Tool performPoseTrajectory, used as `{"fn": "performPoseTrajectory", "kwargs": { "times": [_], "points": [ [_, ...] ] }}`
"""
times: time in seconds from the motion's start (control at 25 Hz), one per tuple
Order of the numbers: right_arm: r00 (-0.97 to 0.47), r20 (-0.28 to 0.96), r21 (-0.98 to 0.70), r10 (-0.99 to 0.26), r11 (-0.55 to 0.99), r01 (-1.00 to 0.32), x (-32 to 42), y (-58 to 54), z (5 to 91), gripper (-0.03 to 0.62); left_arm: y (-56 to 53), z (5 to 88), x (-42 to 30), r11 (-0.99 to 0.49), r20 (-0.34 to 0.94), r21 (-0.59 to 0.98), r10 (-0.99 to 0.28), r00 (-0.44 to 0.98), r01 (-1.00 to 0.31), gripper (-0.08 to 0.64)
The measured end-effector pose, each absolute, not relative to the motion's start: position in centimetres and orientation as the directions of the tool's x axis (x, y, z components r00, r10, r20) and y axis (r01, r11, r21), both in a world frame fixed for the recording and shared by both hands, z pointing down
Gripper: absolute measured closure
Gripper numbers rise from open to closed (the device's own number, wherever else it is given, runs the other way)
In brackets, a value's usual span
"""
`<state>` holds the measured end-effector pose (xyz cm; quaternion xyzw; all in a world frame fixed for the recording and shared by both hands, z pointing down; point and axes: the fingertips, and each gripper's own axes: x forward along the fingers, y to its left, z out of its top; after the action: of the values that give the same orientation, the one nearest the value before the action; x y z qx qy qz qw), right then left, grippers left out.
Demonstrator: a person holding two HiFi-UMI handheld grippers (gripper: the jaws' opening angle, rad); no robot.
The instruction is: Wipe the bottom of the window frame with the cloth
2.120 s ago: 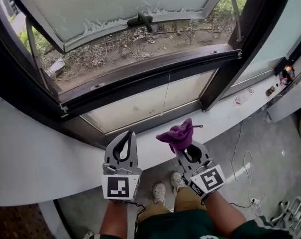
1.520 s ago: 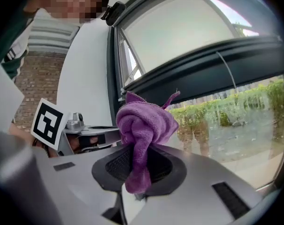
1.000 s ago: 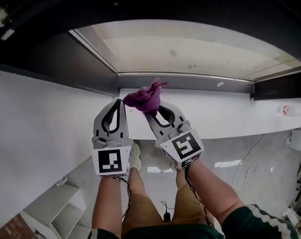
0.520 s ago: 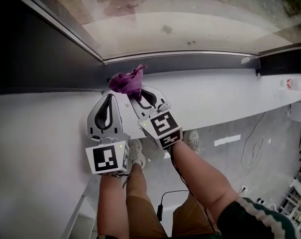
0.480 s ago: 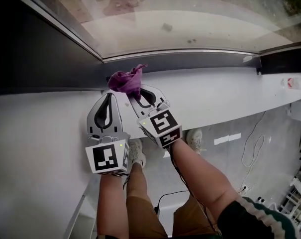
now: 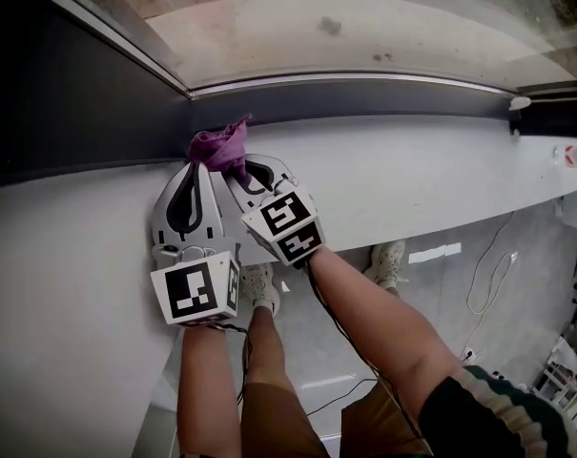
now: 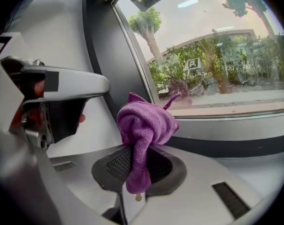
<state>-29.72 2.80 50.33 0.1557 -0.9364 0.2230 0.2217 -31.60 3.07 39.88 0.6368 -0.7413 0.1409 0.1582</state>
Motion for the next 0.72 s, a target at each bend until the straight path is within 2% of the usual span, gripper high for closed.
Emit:
{"fn": "performPoseTrajectory", "kwargs": {
  "times": [0.72],
  "points": [
    [-0.814, 0.556, -0.328, -0.165, 0.857, -0.397, -31.7, 1.7, 53.3, 0.525, 2.5, 41.9, -31.9, 0.156, 0.445, 0.005, -0.885, -0.137, -0.988, 0.551]
  ]
}}
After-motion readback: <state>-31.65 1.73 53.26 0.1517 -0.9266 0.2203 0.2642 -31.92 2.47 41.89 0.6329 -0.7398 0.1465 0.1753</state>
